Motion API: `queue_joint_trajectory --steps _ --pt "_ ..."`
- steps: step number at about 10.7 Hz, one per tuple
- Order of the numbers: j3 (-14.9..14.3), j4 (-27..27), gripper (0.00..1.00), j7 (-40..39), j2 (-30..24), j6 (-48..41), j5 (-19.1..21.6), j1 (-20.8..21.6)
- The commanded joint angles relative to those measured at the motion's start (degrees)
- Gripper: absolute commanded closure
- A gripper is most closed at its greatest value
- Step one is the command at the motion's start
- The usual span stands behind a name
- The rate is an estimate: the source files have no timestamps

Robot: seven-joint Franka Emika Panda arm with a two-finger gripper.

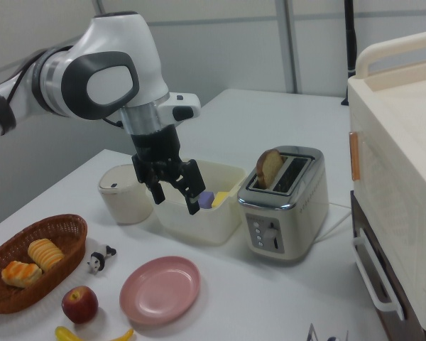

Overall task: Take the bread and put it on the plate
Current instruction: 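Move the open gripper toward the silver toaster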

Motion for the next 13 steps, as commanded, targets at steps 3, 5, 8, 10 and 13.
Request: queue_joint_trajectory --steps 3,5,8,10,13 --pt "-0.3 -2.3 0.00 0.4 -1.7 0.5 0.6 0.3" --pt "-0.3 -2.1 0.00 -0.3 -1.4 0.9 0.5 0.3" --pt "-0.2 -2.3 0.00 -0.5 -0.7 6.1 0.6 0.3" --pt "0.0 -2.3 0.00 -0.6 0.9 10.5 1.2 0.5" --pt "0.1 -2.1 0.00 -0.5 2.8 20.0 -0.1 0.8"
